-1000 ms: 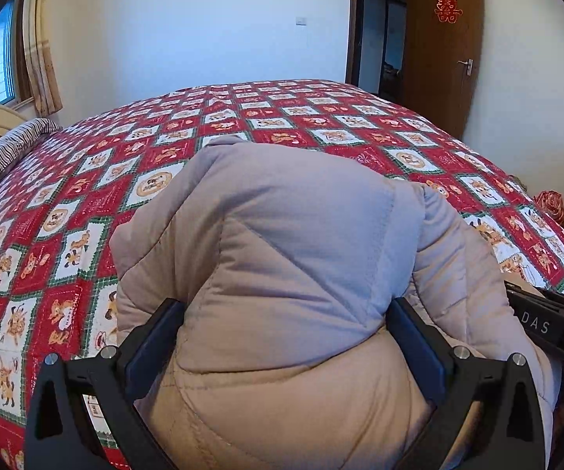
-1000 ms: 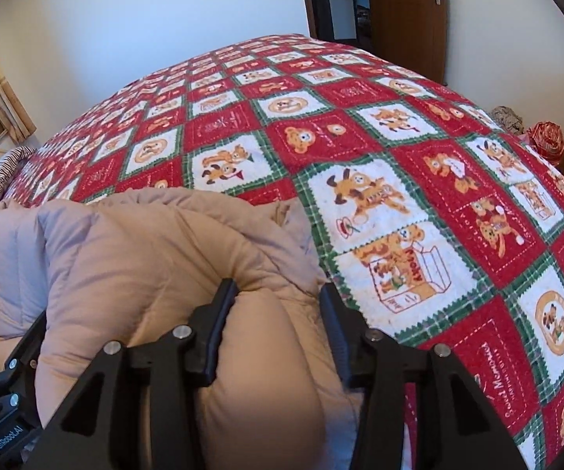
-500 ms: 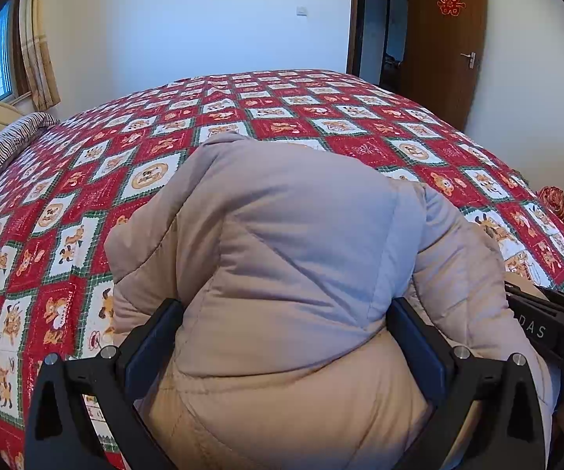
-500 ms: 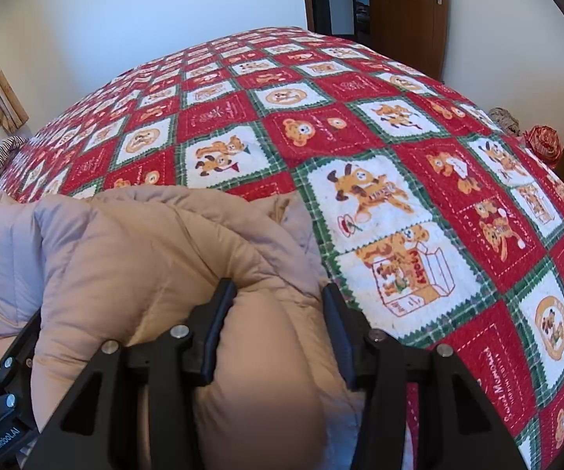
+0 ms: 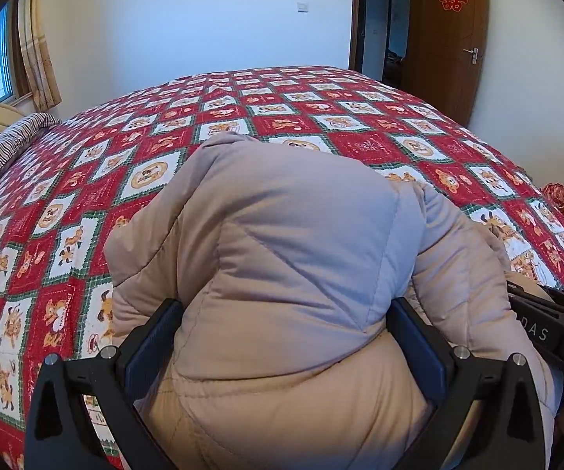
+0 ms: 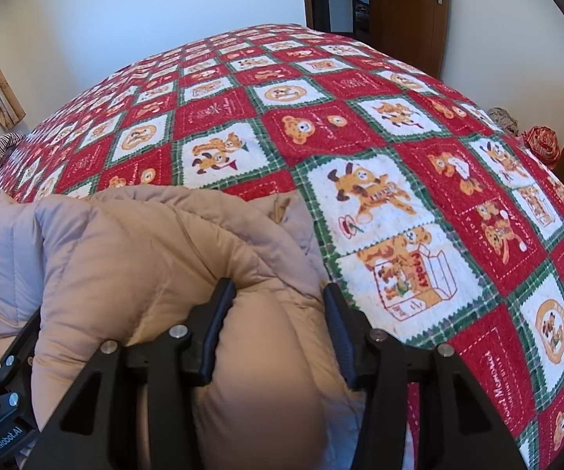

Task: Fold large clothes
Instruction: 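Grasp the folded puffer jacket bundle with both grippers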

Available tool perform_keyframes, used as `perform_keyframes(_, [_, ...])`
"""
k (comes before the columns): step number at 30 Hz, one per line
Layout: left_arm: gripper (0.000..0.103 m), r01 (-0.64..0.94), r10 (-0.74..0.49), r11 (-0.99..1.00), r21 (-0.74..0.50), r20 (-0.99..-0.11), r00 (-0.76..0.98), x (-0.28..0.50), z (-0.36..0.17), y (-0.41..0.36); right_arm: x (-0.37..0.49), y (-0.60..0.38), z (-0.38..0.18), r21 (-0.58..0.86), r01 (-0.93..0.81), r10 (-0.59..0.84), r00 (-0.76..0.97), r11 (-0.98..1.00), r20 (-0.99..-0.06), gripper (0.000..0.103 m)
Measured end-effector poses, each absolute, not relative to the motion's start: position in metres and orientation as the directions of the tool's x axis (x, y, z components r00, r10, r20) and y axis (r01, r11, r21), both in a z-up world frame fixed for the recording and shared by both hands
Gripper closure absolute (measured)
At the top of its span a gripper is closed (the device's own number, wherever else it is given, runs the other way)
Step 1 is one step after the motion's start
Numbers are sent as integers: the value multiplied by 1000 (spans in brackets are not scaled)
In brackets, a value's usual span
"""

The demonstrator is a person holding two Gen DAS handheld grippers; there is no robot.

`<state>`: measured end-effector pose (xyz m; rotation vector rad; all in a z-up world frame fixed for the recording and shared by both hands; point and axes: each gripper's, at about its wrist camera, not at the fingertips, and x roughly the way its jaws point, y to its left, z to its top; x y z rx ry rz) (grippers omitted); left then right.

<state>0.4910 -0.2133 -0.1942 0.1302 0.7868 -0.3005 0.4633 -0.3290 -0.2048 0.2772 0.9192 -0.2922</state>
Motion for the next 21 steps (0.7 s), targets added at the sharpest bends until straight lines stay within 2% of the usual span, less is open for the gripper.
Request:
perform_keyframes(16, [0,306,-187,951,42,-710,679,491,-195,-218,463,-336,-204,148,363,-100,583,920,-806,51])
perform_keyframes(19, [0,304,-179,951,54,-707,684,491,-195,-220,443,-347,-189,245,357,-52,651,902,-758,50])
perform_keyframes(21, [0,302,-179,952,52,-705,686,491,-195,-220,424,-347,-172,245,336,-64,695,909,-717,43])
